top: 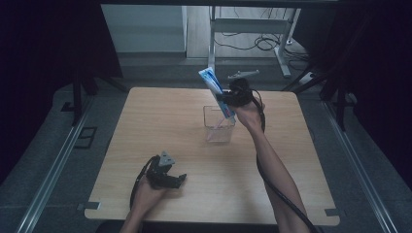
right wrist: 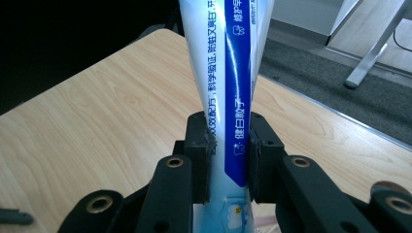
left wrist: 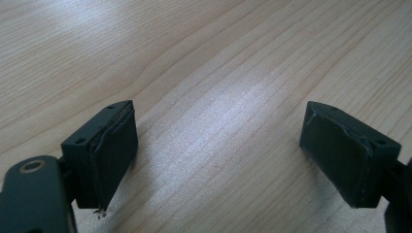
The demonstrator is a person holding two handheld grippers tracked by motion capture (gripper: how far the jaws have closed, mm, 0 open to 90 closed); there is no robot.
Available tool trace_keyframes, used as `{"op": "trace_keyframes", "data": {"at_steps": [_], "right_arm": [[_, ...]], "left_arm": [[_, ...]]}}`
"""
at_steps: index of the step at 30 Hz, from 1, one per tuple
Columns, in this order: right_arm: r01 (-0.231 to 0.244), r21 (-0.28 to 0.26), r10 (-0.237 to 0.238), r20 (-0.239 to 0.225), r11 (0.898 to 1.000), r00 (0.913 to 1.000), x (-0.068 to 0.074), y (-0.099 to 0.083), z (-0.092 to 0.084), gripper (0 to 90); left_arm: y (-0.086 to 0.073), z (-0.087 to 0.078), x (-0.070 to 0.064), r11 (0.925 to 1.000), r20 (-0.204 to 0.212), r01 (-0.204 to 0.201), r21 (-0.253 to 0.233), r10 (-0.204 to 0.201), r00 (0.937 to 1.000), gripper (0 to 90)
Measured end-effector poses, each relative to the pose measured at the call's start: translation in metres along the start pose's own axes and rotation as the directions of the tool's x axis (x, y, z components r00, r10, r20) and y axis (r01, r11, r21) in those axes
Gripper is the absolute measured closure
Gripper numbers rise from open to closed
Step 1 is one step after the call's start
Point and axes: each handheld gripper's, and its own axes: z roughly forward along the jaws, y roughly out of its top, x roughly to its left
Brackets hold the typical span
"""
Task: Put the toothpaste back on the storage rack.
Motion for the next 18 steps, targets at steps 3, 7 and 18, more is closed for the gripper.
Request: {"op": "trace_keyframes", "data": {"at_steps": [3, 7, 18], "right_arm": [[-0.001, -0.008, 0.001, -0.004, 1.000, 1.0000, 0.000, 0.000, 0.006, 74.0], [0.005, -0.015, -0.005, 0.002, 1.000, 1.0000, 0.000, -0.002, 0.014, 74.0], [0.038, -0.001, -0.038, 0.005, 0.999, 0.9993, 0.000, -0.014, 0.030, 73.9]], "left_arm": [[0.000, 0.000, 0.000, 1.0000, 0.000, 0.002, 0.001, -0.002, 1.0000, 13.9], [0.000, 0.000, 0.000, 1.0000, 0.000, 0.002, 0.001, -0.002, 1.0000, 13.9], [0.000, 0.000, 0.000, 1.0000, 0.000, 0.001, 0.001, -0.001, 1.0000, 13.9]]}}
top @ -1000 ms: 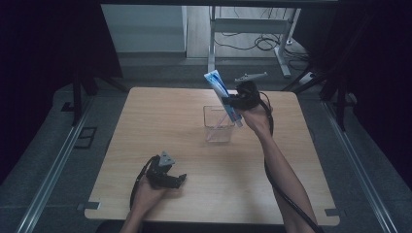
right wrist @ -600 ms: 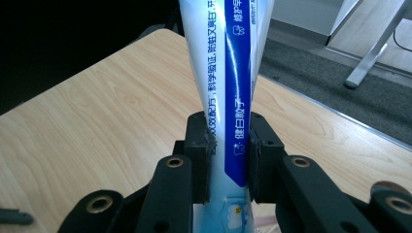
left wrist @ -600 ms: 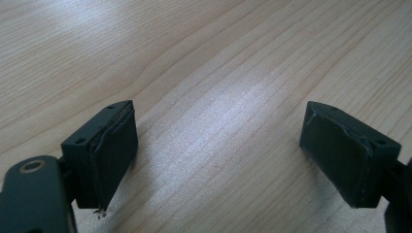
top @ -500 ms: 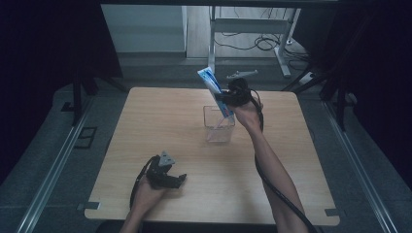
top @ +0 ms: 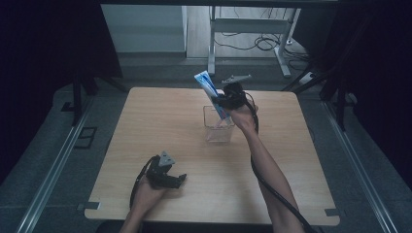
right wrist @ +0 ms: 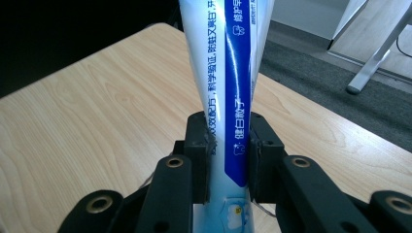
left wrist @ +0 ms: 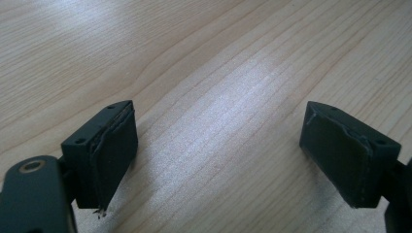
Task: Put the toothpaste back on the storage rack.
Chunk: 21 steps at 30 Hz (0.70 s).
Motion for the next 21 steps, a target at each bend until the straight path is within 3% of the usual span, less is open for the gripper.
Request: {"op": "trace_keyframes", "data": {"at_steps": [11, 21], "right_arm": [[0.007, 0.011, -0.007, 0.002, 1.000, 1.0000, -0.001, -0.019, 0.010, 73.6], [0.015, 0.005, -0.015, -0.025, 1.000, 0.9996, 0.001, -0.030, 0.011, 73.1]], "left_arm": [[0.000, 0.000, 0.000, 1.0000, 0.000, 0.001, -0.001, -0.001, 1.0000, 13.9], [0.000, 0.000, 0.000, 1.0000, 0.000, 0.001, -0.001, -0.001, 1.0000, 13.9]]}}
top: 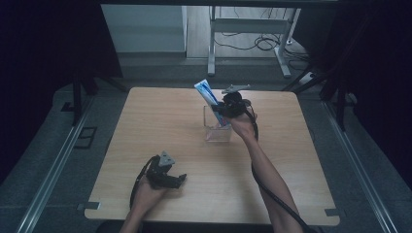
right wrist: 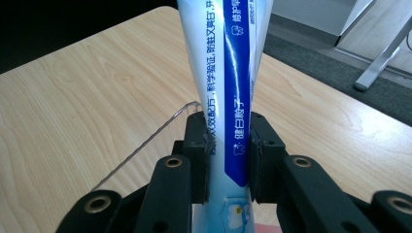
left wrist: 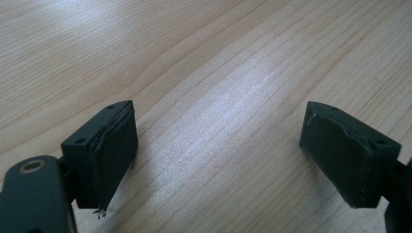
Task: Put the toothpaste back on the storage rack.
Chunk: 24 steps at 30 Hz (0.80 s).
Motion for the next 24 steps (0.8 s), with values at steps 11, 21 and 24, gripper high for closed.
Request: {"op": "trace_keyframes", "data": {"at_steps": [11, 21, 24], "right_arm": [[0.011, 0.025, -0.011, -0.018, 1.000, 0.9998, 0.004, -0.012, 0.005, 72.4], [0.017, 0.062, -0.015, -0.033, 0.998, 0.9993, 0.003, -0.018, 0.005, 70.7], [0.017, 0.070, -0.014, -0.039, 0.997, 0.9992, 0.004, -0.018, 0.005, 69.9]], "left_arm": [[0.000, 0.000, 0.000, 1.0000, 0.000, 0.000, 0.001, 0.000, 1.0000, 13.9], [0.000, 0.000, 0.000, 1.0000, -0.001, 0.000, 0.001, 0.000, 1.0000, 13.9], [0.000, 0.000, 0.000, 1.0000, -0.001, 0.000, 0.001, 0.000, 1.0000, 13.9]]}}
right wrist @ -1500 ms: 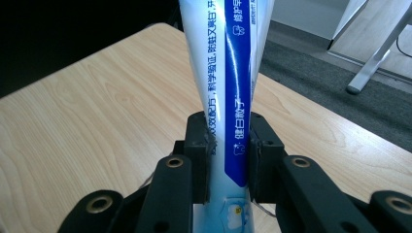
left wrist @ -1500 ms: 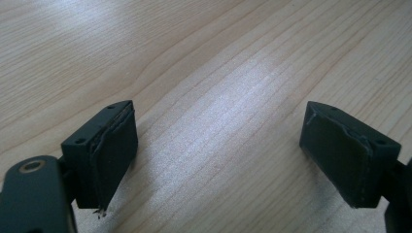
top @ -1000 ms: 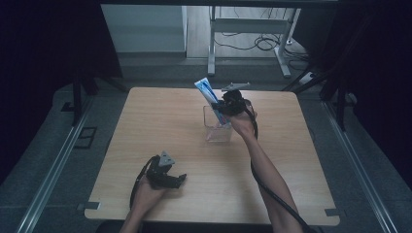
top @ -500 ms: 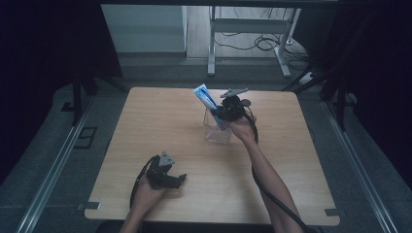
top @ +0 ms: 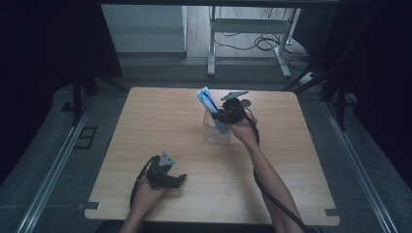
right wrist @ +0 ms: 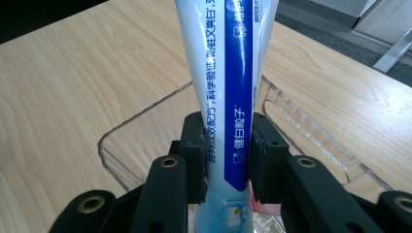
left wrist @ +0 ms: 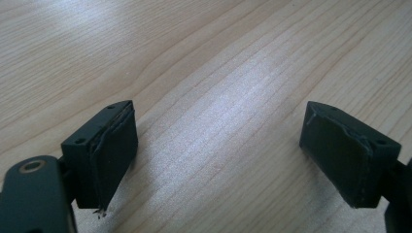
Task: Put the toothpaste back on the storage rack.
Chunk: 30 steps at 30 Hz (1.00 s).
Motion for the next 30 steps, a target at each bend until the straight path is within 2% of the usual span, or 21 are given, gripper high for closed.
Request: {"op": "trace_keyframes", "data": {"at_steps": [3, 6, 9, 11, 22, 24, 30], "right_arm": [[0.006, 0.011, -0.006, -0.014, 1.000, 0.9999, 0.000, -0.002, 0.000, 67.9], [0.011, 0.018, -0.011, -0.009, 1.000, 0.9999, 0.001, -0.002, -0.001, 65.9], [0.005, 0.024, -0.004, -0.017, 1.000, 0.9998, 0.001, -0.001, -0.001, 57.2], [0.009, 0.027, -0.008, -0.022, 1.000, 0.9997, 0.001, -0.001, -0.001, 56.3], [0.007, 0.012, -0.007, -0.004, 1.000, 1.0000, 0.003, 0.003, -0.007, 45.2], [0.003, 0.010, -0.003, -0.017, 1.000, 0.9999, 0.002, 0.004, -0.008, 43.5], [0.018, -0.006, -0.018, -0.010, 1.000, 0.9998, 0.004, 0.005, -0.012, 37.3]], "left_arm": [[0.000, 0.000, 0.000, 1.0000, 0.000, 0.000, 0.000, 0.000, 1.0000, 13.9], [0.000, 0.000, 0.000, 1.0000, 0.000, 0.000, 0.000, 0.000, 1.0000, 13.9], [0.000, 0.000, 0.000, 1.0000, 0.000, 0.000, 0.000, 0.000, 1.0000, 13.9], [0.000, 0.000, 0.000, 1.0000, 0.000, 0.000, 0.000, 0.000, 1.0000, 13.9], [0.000, 0.000, 0.000, 1.0000, 0.000, 0.000, 0.000, 0.000, 1.0000, 13.9], [0.000, 0.000, 0.000, 1.0000, 0.001, 0.000, 0.000, 0.000, 1.0000, 13.9], [0.000, 0.000, 0.000, 1.0000, 0.001, 0.000, -0.001, 0.000, 1.0000, 13.9]]}}
